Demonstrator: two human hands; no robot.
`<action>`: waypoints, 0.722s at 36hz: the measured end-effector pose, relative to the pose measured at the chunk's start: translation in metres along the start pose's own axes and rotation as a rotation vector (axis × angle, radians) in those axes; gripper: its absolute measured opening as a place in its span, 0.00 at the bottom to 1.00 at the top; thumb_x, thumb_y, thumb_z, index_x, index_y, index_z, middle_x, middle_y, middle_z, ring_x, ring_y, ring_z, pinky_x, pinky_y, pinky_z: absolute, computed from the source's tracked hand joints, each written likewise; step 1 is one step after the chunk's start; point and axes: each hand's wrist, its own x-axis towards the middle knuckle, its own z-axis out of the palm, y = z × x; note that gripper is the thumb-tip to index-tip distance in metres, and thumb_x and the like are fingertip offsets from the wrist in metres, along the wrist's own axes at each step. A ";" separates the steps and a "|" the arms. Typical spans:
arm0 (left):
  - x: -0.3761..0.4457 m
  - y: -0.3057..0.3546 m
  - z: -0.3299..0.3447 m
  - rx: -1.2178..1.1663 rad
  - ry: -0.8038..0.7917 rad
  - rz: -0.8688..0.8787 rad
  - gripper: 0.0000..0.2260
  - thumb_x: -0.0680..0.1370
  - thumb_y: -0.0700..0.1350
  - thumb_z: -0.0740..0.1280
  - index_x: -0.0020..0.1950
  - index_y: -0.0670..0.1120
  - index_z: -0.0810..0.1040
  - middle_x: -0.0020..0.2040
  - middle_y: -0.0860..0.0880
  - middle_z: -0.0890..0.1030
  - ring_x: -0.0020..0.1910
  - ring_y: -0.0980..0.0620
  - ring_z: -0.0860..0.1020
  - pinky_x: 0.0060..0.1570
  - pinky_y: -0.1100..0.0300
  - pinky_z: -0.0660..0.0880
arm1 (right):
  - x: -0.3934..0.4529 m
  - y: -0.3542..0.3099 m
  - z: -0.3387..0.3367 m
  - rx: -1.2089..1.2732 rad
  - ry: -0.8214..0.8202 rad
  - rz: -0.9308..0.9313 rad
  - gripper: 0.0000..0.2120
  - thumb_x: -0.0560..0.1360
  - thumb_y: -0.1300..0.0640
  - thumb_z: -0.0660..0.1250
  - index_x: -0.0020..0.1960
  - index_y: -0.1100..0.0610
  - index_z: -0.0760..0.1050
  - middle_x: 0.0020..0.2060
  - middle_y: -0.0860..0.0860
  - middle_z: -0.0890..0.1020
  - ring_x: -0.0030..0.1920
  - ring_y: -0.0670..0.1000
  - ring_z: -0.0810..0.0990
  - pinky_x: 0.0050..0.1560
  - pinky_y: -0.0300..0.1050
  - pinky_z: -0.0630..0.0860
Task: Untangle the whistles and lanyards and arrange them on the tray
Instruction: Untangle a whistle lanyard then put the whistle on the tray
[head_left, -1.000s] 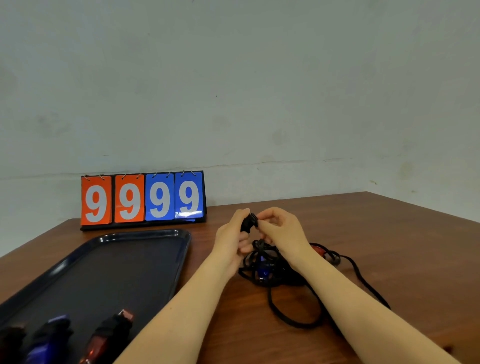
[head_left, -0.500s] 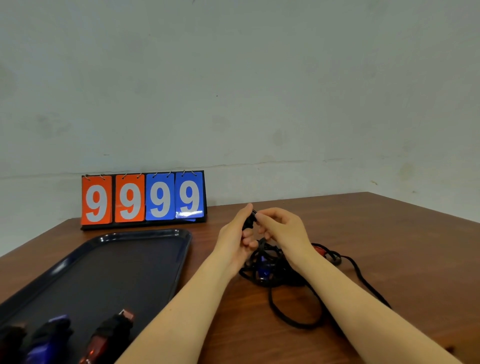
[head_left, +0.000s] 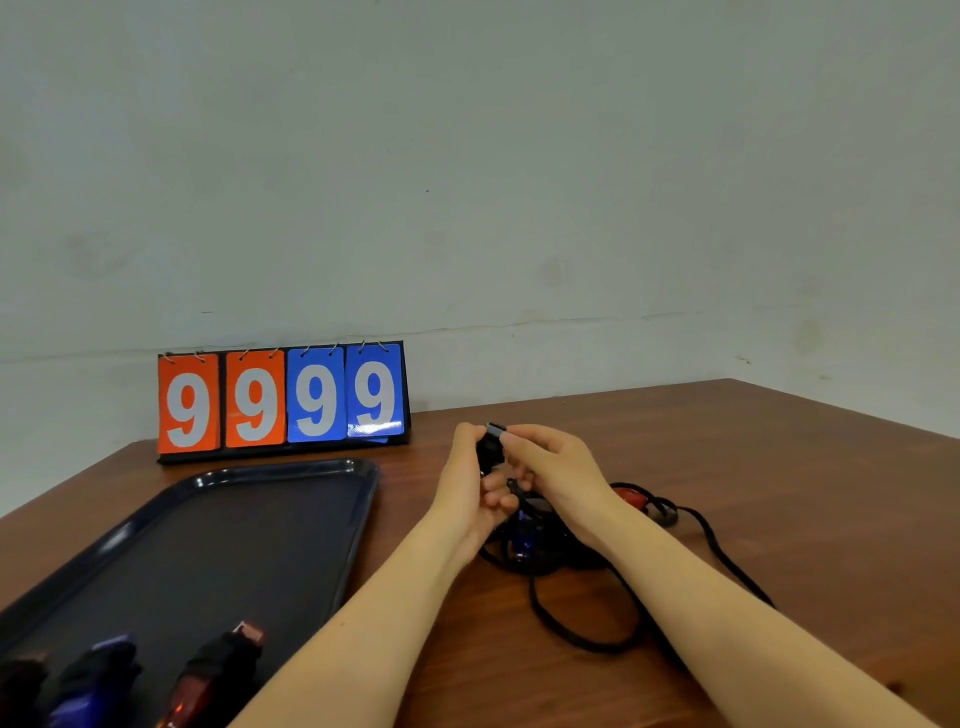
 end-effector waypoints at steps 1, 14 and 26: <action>0.000 0.000 0.001 -0.011 -0.016 -0.008 0.16 0.79 0.52 0.57 0.40 0.41 0.73 0.23 0.49 0.63 0.21 0.54 0.63 0.20 0.65 0.63 | 0.000 0.000 0.001 -0.009 -0.004 0.002 0.08 0.78 0.55 0.65 0.53 0.53 0.81 0.31 0.48 0.79 0.34 0.48 0.74 0.38 0.41 0.74; -0.002 0.004 0.001 -0.111 -0.016 -0.036 0.20 0.78 0.60 0.62 0.44 0.43 0.78 0.27 0.51 0.64 0.25 0.55 0.60 0.25 0.63 0.62 | -0.001 -0.004 0.002 -0.046 0.035 -0.068 0.09 0.81 0.55 0.60 0.56 0.48 0.78 0.45 0.46 0.81 0.40 0.43 0.78 0.37 0.33 0.73; 0.001 0.000 0.001 -0.005 0.037 -0.044 0.12 0.80 0.53 0.61 0.47 0.45 0.75 0.24 0.52 0.63 0.21 0.57 0.58 0.21 0.65 0.61 | -0.001 0.000 -0.002 -0.105 0.069 -0.116 0.08 0.79 0.57 0.65 0.53 0.50 0.82 0.43 0.48 0.83 0.34 0.36 0.77 0.34 0.30 0.71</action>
